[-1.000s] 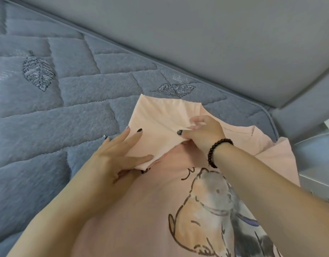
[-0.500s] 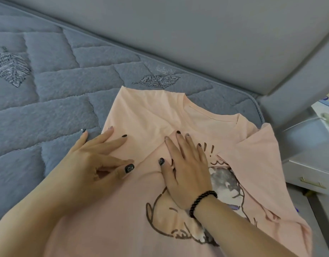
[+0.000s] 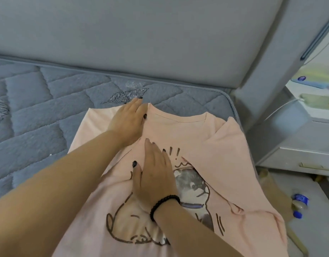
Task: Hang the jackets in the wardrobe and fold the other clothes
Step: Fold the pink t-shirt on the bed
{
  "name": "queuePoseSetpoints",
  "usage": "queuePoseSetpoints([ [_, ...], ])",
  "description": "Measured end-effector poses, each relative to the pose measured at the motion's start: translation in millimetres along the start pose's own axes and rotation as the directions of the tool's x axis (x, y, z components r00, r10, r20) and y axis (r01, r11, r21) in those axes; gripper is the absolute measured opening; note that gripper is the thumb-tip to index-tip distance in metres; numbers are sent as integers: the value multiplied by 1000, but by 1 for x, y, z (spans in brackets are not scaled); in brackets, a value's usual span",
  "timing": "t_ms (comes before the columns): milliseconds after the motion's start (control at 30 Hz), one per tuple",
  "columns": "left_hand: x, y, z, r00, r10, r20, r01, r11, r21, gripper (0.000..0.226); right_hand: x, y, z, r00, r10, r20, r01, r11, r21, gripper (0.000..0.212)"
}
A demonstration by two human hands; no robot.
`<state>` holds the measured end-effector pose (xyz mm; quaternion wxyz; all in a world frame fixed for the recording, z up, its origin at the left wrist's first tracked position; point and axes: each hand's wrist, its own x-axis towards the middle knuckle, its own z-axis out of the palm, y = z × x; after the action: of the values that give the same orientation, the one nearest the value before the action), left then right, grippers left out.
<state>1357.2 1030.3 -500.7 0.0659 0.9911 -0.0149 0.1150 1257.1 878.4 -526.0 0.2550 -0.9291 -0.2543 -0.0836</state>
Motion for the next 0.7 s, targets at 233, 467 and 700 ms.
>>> queuePoseSetpoints([
  [233,7,-7,19,998,-2,69,-1,999,37,68,3,2,-30,973,144,-181,-60,912,406,49],
  [467,15,-9,21,996,-93,17,93,995,-32,72,103,117,-121,989,64,-133,-86,983,-165,40],
  [700,18,-12,23,959,-256,-119,256,967,-17,59,112,178,-70,976,217,10,-191,880,-435,39],
])
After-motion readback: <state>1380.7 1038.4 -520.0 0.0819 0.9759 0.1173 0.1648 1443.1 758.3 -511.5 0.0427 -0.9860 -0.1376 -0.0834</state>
